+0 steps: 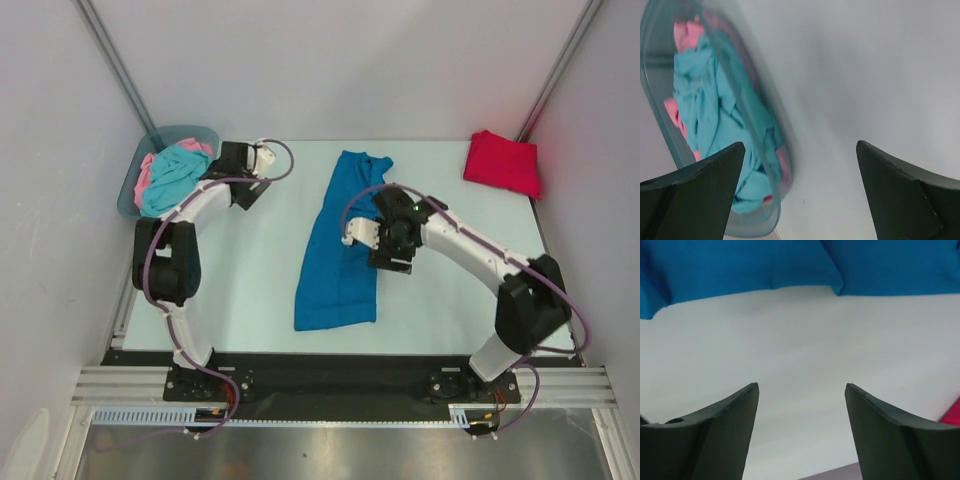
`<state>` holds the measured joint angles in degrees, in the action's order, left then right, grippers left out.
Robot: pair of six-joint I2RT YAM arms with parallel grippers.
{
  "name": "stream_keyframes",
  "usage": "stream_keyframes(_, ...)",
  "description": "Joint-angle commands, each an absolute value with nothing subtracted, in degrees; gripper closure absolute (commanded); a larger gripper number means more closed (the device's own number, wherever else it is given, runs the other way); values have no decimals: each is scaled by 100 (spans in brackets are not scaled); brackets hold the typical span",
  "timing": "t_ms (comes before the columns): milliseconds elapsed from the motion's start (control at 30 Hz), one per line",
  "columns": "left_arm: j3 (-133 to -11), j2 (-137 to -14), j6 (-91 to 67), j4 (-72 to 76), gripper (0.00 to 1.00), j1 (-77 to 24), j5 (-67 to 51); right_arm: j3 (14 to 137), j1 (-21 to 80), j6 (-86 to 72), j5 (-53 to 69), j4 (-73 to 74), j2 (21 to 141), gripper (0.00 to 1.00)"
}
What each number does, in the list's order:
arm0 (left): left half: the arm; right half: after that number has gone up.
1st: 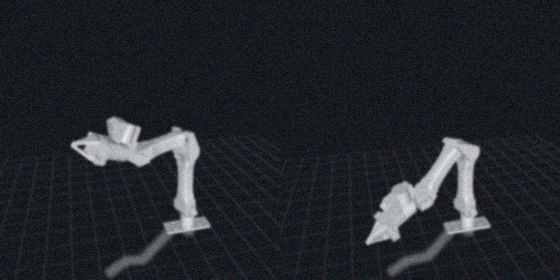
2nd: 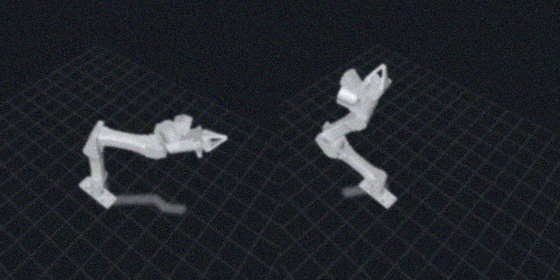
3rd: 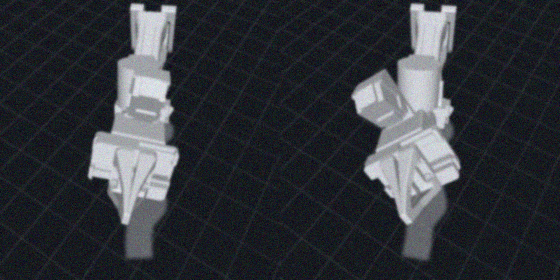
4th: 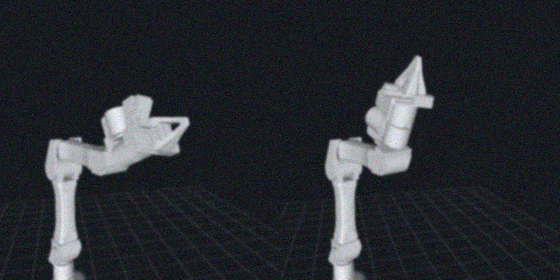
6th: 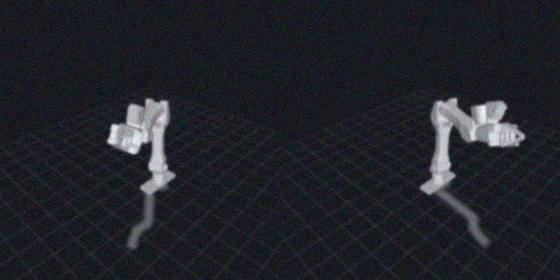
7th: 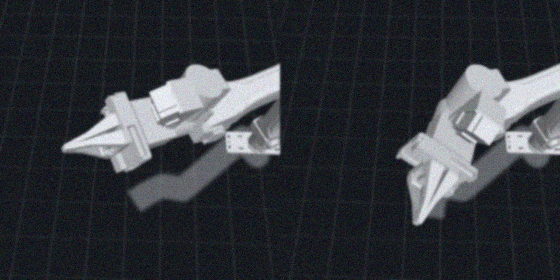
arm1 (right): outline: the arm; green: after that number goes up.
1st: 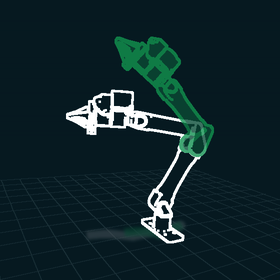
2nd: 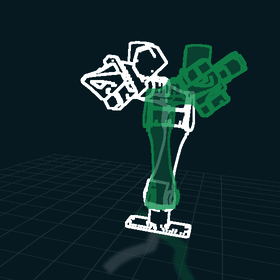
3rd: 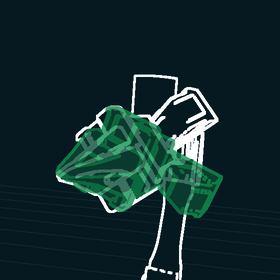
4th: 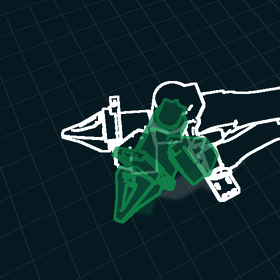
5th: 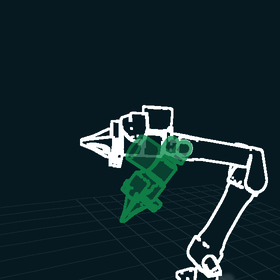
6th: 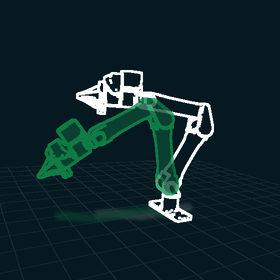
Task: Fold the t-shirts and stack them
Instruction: Fold the tshirt
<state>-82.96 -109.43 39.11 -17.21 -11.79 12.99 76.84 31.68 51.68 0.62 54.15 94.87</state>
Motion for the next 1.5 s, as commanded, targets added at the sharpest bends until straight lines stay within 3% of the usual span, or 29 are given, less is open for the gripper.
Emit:
stream_keyframes(0, -8464, -10793, 3139, -1793, 0, -932, 1732, 6877, 3680, 5475, -439, 4537, 8519, 22)
stream_keyframes(167, -8315, -10626, 2927, -1855, 0, -677, 1635, 6232, 4455, 5678, -597, 4254, 8121, 18)
stream_keyframes(467, -8341, -10415, 2400, -2004, 0, -694, 1248, 6301, 5352, 5502, -265, 3955, 8463, 16)
stream_keyframes(1133, -8806, -10529, 2153, -2065, 0, -844, 1230, 6794, 5405, 4983, 905, 4710, 9316, 23)
stream_keyframes(1467, -9158, -10600, 2118, -2092, 0, -958, 1309, 6293, 5396, 5071, 967, 4659, 9290, 28)
